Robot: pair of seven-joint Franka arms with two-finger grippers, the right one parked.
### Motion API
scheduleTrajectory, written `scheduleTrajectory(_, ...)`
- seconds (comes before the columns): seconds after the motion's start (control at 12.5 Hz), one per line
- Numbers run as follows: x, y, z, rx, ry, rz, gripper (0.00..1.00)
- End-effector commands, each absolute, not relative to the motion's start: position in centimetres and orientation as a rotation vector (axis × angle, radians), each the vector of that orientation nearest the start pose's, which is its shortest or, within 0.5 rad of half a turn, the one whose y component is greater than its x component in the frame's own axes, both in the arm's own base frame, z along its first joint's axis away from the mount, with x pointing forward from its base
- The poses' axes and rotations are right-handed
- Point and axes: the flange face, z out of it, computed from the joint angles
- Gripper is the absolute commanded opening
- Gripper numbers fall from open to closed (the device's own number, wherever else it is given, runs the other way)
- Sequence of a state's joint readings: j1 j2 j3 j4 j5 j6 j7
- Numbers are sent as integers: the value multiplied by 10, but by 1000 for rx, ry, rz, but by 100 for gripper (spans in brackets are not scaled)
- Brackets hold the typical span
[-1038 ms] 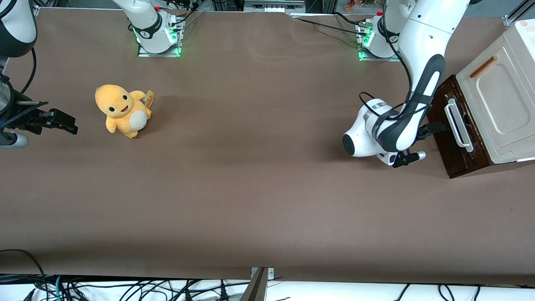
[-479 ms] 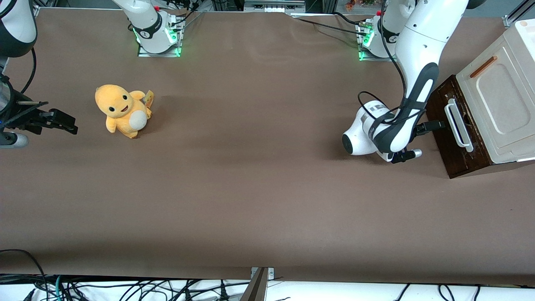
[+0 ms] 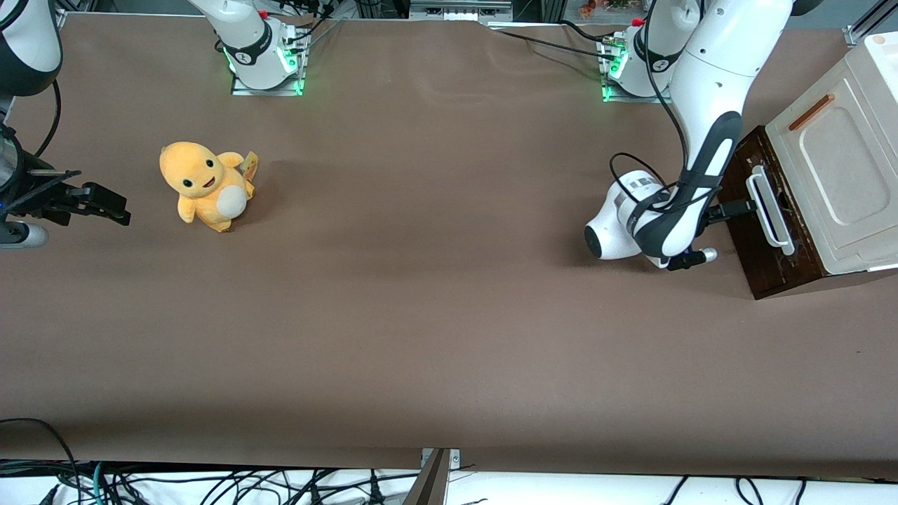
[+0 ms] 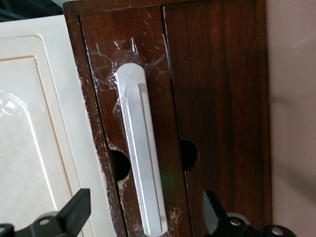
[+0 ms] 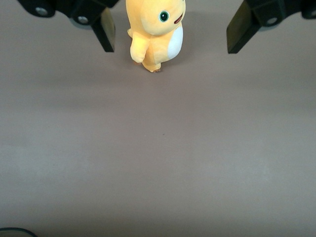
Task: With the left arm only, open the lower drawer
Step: 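Align the left gripper around the white handle and close on it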
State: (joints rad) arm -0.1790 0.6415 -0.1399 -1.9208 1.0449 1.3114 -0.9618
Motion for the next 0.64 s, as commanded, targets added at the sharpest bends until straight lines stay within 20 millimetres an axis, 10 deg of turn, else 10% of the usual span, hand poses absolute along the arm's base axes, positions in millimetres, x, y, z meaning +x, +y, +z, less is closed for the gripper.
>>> scheduleTrajectory(0.0,521,-46,176,-1674,-108,312,100)
scheduleTrajectory(0.56,526,-23,174,-1654,-122,309,100)
